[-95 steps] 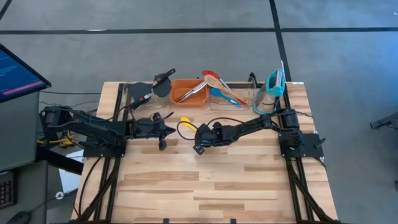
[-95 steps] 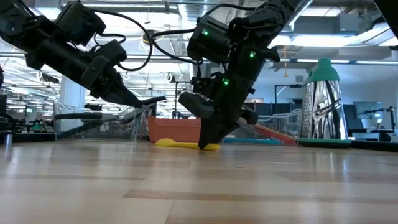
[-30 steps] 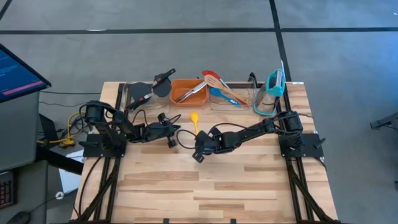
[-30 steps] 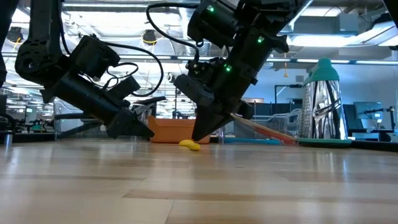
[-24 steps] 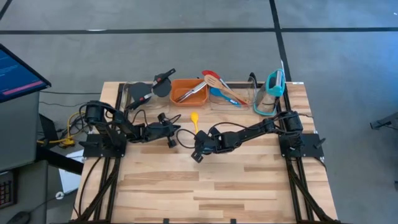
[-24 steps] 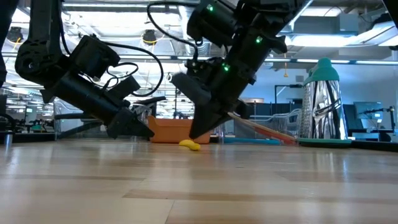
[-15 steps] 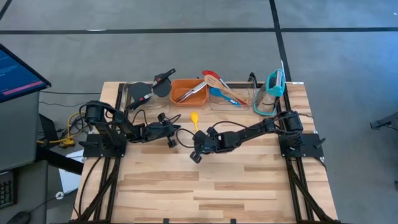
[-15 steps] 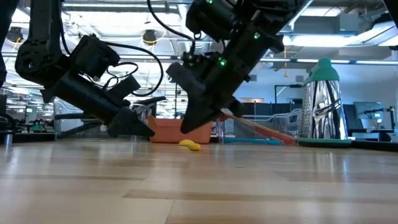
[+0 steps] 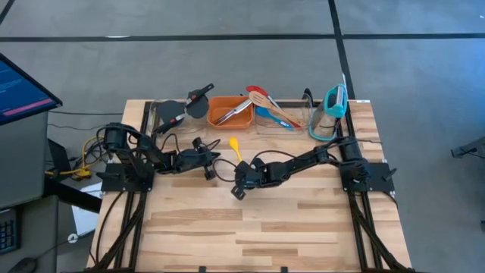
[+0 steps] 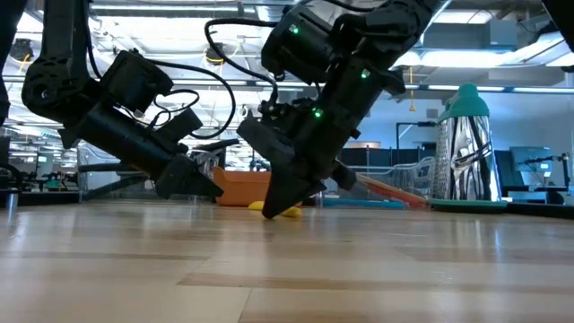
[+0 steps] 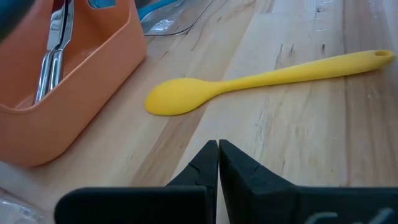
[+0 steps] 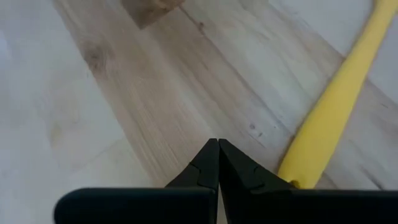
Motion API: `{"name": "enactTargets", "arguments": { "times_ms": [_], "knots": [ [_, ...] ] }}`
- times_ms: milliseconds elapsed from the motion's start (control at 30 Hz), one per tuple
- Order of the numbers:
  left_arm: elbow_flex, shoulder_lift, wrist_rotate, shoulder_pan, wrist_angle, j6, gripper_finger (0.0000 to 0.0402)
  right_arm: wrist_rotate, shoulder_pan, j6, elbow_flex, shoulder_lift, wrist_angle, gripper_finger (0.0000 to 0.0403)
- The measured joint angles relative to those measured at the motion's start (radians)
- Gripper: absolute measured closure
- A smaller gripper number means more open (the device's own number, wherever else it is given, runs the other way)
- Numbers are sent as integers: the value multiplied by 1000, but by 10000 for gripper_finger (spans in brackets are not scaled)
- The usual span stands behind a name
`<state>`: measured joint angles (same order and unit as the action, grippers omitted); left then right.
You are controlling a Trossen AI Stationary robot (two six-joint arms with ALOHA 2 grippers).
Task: Pick & Place Kitchen Items
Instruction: Put the yellow serving spoon into the right transparent bin
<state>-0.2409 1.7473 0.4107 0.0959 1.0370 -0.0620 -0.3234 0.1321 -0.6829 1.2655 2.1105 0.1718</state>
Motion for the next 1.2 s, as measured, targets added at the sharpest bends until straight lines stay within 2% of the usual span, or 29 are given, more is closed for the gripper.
{"name": "enactTargets", "arguments": {
  "times_ms": [667,967,1200],
  "knots": [
    [0,0,0,0,0,0,399,-244,-49,-18,-5,-8,199,403],
    [0,0,0,0,0,0,399,-237,-59,58,-6,-12,203,403],
    [0,0,0,0,-3,0,399,-190,-80,107,-10,-43,240,403]
  ]
}}
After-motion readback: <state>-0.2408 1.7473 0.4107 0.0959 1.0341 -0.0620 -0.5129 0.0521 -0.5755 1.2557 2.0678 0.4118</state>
